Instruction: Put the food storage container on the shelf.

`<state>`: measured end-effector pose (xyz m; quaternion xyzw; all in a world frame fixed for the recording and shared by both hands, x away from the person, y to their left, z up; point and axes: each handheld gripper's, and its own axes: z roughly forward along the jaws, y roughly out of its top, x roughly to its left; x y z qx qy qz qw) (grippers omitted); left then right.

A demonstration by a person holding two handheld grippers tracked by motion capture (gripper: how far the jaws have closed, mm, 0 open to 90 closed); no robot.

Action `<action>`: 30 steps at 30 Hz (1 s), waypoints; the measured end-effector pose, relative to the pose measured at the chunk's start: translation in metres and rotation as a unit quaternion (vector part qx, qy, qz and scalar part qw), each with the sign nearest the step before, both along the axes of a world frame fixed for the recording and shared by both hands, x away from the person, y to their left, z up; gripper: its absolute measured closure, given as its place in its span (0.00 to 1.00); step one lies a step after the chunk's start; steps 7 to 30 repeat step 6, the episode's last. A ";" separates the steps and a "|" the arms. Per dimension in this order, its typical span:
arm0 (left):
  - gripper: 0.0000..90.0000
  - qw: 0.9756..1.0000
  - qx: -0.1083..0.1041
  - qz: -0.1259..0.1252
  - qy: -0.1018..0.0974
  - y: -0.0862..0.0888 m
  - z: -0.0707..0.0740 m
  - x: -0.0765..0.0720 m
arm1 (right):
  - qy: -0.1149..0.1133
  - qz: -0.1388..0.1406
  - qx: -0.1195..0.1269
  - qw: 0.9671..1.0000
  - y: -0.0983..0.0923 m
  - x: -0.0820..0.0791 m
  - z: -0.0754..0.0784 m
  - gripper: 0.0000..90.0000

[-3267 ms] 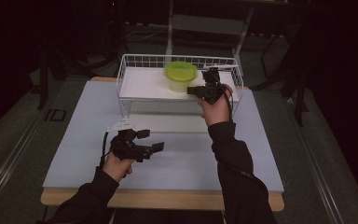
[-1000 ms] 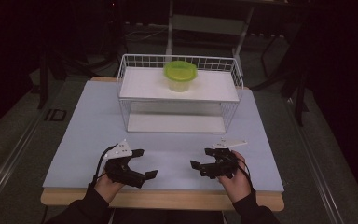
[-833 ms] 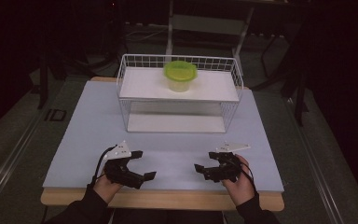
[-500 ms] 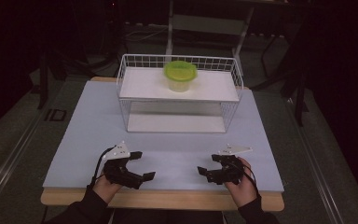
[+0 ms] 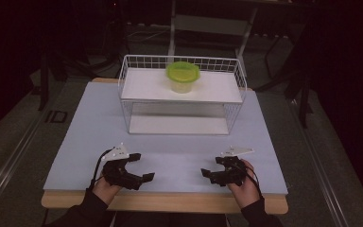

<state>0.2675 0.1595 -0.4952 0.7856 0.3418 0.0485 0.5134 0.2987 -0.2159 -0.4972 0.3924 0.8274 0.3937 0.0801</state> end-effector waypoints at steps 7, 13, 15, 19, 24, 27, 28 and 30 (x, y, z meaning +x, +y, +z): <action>0.05 1.000 -0.006 0.007 -0.001 0.003 0.001 0.001 | 0.002 0.002 -0.004 1.000 0.000 0.000 -0.001 0.22; 0.05 1.000 -0.006 0.007 -0.001 0.003 0.001 0.001 | 0.002 0.002 -0.004 1.000 0.000 0.000 -0.001 0.22; 0.05 1.000 -0.006 0.007 -0.001 0.003 0.001 0.001 | 0.002 0.002 -0.004 1.000 0.000 0.000 -0.001 0.22; 0.05 1.000 -0.006 0.007 -0.001 0.003 0.001 0.001 | 0.002 0.002 -0.004 1.000 0.000 0.000 -0.001 0.22; 0.05 1.000 -0.006 0.007 -0.001 0.003 0.001 0.001 | 0.002 0.002 -0.004 1.000 0.000 0.000 -0.001 0.22; 0.05 1.000 -0.006 0.007 -0.001 0.003 0.001 0.001 | 0.002 0.002 -0.004 1.000 0.000 0.000 -0.001 0.22; 0.05 1.000 -0.006 0.007 -0.001 0.003 0.001 0.001 | 0.002 0.002 -0.004 1.000 0.000 0.000 -0.001 0.22; 0.05 1.000 -0.006 0.007 -0.001 0.003 0.001 0.001 | 0.002 0.002 -0.004 1.000 0.000 0.000 -0.001 0.22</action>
